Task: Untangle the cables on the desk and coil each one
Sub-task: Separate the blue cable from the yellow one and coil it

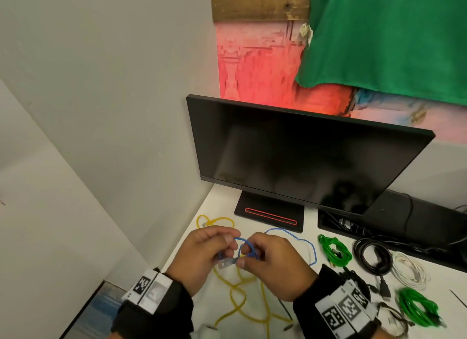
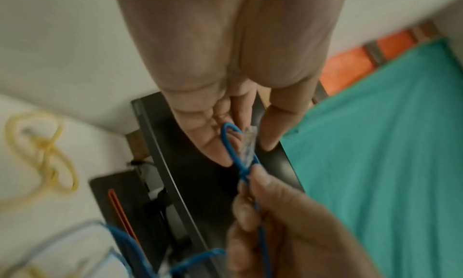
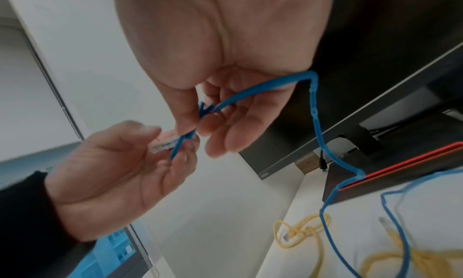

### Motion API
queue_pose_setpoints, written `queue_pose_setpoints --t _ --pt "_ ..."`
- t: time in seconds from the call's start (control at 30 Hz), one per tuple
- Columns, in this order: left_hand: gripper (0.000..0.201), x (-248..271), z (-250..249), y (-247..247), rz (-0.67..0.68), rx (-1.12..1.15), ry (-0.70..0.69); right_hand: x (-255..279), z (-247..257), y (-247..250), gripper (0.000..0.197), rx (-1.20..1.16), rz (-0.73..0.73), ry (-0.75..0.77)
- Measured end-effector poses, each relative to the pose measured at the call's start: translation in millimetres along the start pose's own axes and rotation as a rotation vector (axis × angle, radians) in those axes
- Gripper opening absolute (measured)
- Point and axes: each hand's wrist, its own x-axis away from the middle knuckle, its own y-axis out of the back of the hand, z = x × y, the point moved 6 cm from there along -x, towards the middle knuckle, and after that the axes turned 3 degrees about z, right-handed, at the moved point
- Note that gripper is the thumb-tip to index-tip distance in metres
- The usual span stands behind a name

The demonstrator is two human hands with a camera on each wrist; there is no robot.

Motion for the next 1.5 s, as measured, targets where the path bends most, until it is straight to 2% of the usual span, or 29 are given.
queue_pose_setpoints --t 0.07,0.13,0.2,0.27,0.33,0.4,0.47,0.57,0.67,0.73,0.8,0.9,0.97,1.03,1.1,1.17,1.23,1.27,1.3,1.37,1.43,1.5 --pt "0.031 1 -5 3 0.060 -0.057 -0.013 0 -6 1 0.031 -0.123 -0.016 -0.040" --pt "0.043 3 -10 3 0.104 -0.380 -0.066 -1 -11 3 0.030 -0.169 -0.063 -0.065" --pt "0.042 3 -12 -2 0.111 -0.561 -0.094 -3 -15 6 0.025 -0.154 -0.112 -0.077" --pt "0.025 0 -12 2 0.025 -0.484 -0.079 -4 -15 5 0.028 -0.165 -0.099 -0.087" --pt "0.012 -4 -11 12 -0.116 -0.417 -0.082 -3 -12 -1 0.034 -0.218 0.008 -0.084" --pt "0.014 -7 -10 20 -0.191 -0.431 -0.084 1 -9 -11 0.029 -0.249 0.144 -0.081" --pt "0.015 -8 -10 23 -0.190 -0.416 -0.059 2 -11 -12 0.015 -0.237 0.198 -0.078" --pt "0.022 -8 -14 29 -0.183 -0.210 -0.050 -2 -21 0 0.001 -0.185 0.122 -0.086" --pt "0.016 -5 -25 28 -0.023 0.120 -0.101 -6 -36 8 0.014 -0.093 0.079 -0.122" --pt "0.013 -4 -28 26 0.065 0.315 -0.078 -7 -45 12 0.016 -0.018 0.054 -0.115" --pt "0.014 -6 -27 30 0.043 0.440 -0.044 -8 -49 15 0.015 0.090 0.020 -0.089" --pt "0.018 -11 -23 44 -0.106 0.542 -0.011 -5 -50 17 0.030 0.126 0.027 -0.101" --pt "0.019 -16 -19 58 -0.222 0.414 -0.003 1 -49 17 0.031 0.145 0.076 -0.076" --pt "0.030 -19 -13 72 -0.328 0.179 0.024 3 -42 23 0.016 0.283 0.092 0.024" --pt "0.043 -18 -10 81 -0.434 -0.123 0.027 -3 -31 35 0.011 0.416 0.022 0.127" --pt "0.063 -15 -19 73 -0.474 -0.515 -0.089 -11 -21 49 0.021 0.412 -0.057 0.155" --pt "0.073 -11 -33 48 -0.393 -0.697 -0.295 -21 -13 54 0.053 0.338 -0.089 0.119" --pt "0.073 -14 -35 36 -0.332 -0.733 -0.340 -25 -14 58 0.065 0.306 -0.103 0.068" --pt "0.067 -16 -27 22 -0.279 -0.741 -0.333 -20 -24 59 0.066 0.292 -0.108 -0.012" --pt "0.047 -20 -22 18 -0.247 -0.719 -0.260 -20 -34 62 0.044 0.314 -0.083 -0.105" --pt "0.031 -21 -9 15 -0.155 -0.732 -0.171 -8 -52 57 0.016 0.440 0.043 -0.217" --pt "0.019 -17 14 9 0.009 -0.769 -0.089 17 -81 38 0.016 0.589 0.257 -0.325"
